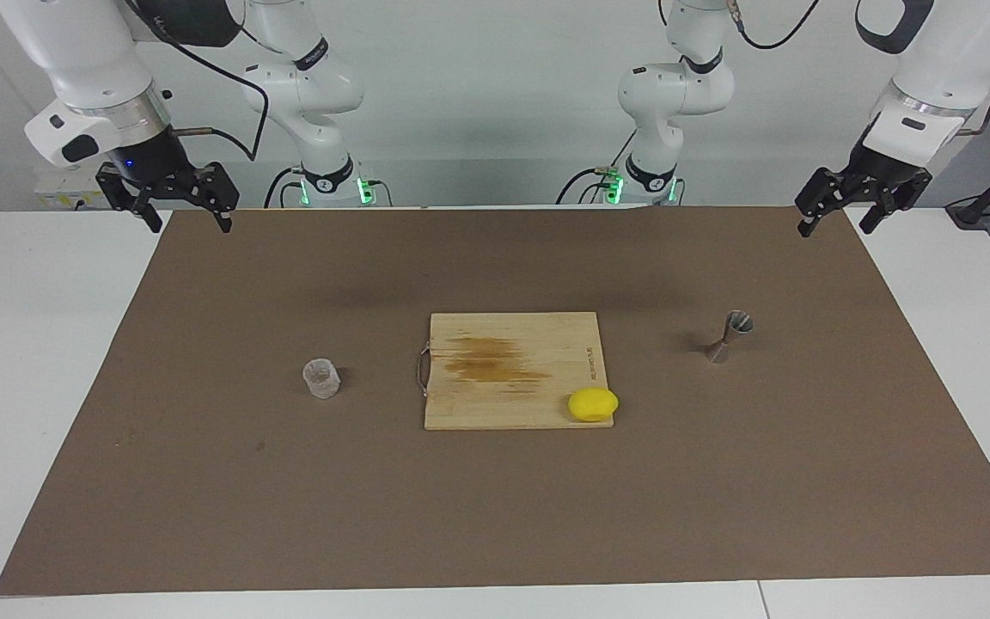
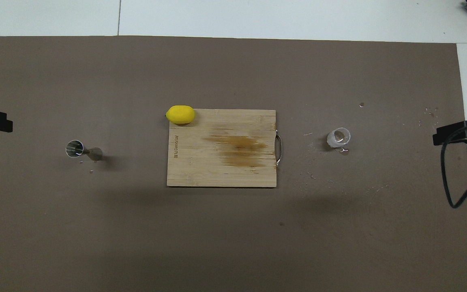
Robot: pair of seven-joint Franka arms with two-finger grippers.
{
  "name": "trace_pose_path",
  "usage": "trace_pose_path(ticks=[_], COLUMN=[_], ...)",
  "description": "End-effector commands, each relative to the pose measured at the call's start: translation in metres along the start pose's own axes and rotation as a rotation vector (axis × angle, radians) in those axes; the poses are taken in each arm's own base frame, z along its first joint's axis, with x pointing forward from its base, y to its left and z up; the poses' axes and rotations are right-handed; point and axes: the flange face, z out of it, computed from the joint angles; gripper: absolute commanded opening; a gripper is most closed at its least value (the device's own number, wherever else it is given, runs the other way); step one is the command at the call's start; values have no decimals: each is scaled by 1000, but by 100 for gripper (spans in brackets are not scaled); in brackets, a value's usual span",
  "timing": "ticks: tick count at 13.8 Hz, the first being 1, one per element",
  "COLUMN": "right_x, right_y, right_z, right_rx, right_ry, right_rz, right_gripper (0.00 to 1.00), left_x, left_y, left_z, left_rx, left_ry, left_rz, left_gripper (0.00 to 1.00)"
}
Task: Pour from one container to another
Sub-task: 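Move the right gripper in toward the clear glass cup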
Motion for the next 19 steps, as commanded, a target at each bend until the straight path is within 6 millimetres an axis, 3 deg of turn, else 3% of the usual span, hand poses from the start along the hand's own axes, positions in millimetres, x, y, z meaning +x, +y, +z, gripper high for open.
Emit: trace_pose_path(ticks=[1,5,11,15,19], right_x=[-7,-11,-13,-12,-2], right_y=[2,0,0,23,53], right_z=[-1,1,34,62,91], right_rx=[17,22,104,302,503], right_ry=[-1,-11,-80,-154,-233], right_rz=[-18,54,326,691,885], right_gripper=[100,100,100,100,100], left_x=[-7,-7,-7,-7,-7], left_y=[1,1,1,1,1], left_z=[-2,-4,-4,-4,-4], left_rx=[22,22,22,22,22], left_ry=[-9,-6,-6,-6,-6], left_rz=[3,3,3,3,3], left_gripper=[100,100,100,100,100])
